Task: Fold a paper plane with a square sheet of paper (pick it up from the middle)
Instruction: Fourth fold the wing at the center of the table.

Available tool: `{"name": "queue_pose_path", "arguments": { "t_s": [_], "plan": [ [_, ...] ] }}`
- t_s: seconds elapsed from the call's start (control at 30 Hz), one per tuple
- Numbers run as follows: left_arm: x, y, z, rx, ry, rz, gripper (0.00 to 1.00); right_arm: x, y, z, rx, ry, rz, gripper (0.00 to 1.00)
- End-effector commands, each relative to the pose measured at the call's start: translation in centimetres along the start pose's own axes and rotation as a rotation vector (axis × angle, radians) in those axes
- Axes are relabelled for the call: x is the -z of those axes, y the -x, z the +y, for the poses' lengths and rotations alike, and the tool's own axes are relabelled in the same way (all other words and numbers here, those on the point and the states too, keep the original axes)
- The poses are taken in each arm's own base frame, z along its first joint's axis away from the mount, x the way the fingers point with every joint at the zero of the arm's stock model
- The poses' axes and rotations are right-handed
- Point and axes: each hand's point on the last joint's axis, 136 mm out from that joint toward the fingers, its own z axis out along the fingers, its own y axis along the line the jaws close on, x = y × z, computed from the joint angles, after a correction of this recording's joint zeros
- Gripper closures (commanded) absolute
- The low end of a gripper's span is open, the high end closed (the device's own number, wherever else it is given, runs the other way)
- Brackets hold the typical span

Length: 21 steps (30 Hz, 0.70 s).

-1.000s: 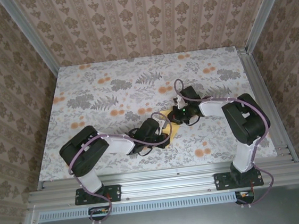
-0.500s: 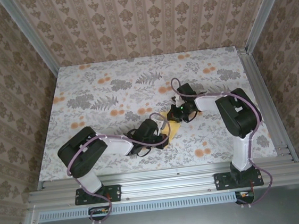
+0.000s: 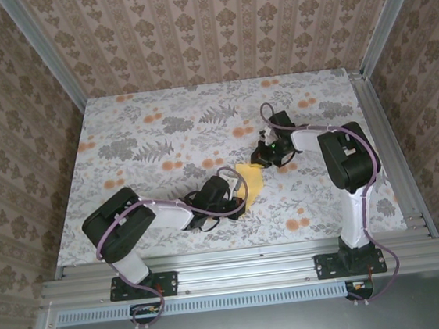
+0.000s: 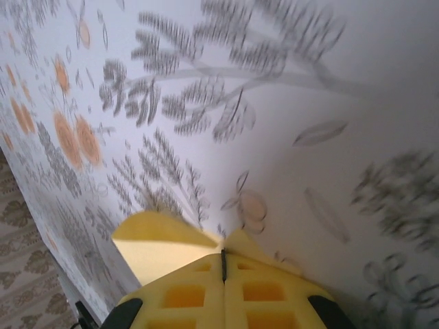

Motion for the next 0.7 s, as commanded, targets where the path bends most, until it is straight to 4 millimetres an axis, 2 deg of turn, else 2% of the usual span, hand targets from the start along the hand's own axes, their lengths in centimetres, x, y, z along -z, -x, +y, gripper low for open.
{"name": "queue_pose_path", "arguments": {
  "t_s": [0.0,0.13,0.3,0.43,0.53,0.67],
  "plan": [
    [1.1,-8.4,3.8,0.067,0.124,0.288,1.0,0.7,4.4,-3.8,-0.023,-0.122,-0.139,0.94],
    [1.1,-7.9,3.4,0.062,0.115,0.279,1.0,1.2,5.3,-3.2,-0.017,-0.109,-0.152,0.93],
    [0.7,-6.2,2.4,0.044,0.09,0.25,1.0,2.8,4.2,-1.7,-0.001,-0.067,-0.157,0.92],
    [0.5,-4.0,0.8,0.027,0.047,0.209,0.98,4.5,1.8,-0.5,0.006,-0.017,-0.146,0.84],
    [0.6,-2.3,-0.2,0.017,0.018,0.169,0.94,4.9,-0.7,0.5,-0.016,0.068,-0.101,0.73],
    [1.1,-0.6,-1.2,0.01,-0.008,0.128,0.88,4.9,-3.8,2.1,-0.024,0.149,-0.058,0.63]
  ]
}}
